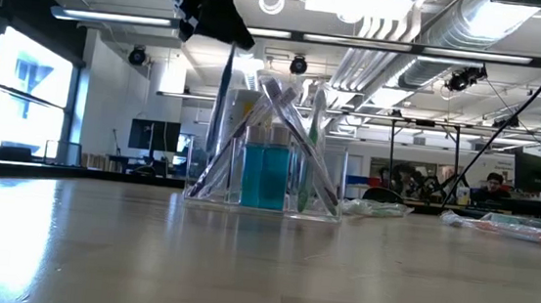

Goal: Pick & Place toothbrushing station
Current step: Put the blue toothbrush into the transparent organizer

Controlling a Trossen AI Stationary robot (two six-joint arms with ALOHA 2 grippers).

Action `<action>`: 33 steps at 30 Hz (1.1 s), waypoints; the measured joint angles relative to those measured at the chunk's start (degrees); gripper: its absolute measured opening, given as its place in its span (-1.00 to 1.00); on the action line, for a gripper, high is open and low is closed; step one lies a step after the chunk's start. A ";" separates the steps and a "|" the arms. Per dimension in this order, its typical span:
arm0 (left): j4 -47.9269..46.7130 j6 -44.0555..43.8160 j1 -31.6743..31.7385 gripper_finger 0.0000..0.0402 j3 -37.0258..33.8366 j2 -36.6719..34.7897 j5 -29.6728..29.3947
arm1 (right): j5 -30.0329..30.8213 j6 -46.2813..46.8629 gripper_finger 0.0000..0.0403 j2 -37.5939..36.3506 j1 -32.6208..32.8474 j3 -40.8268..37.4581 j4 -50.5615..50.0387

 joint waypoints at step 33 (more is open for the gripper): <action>12.37 -6.33 3.87 -0.79 -10.30 0.04 12.72 | -3.28 4.12 0.19 0.00 -0.09 0.00 -1.89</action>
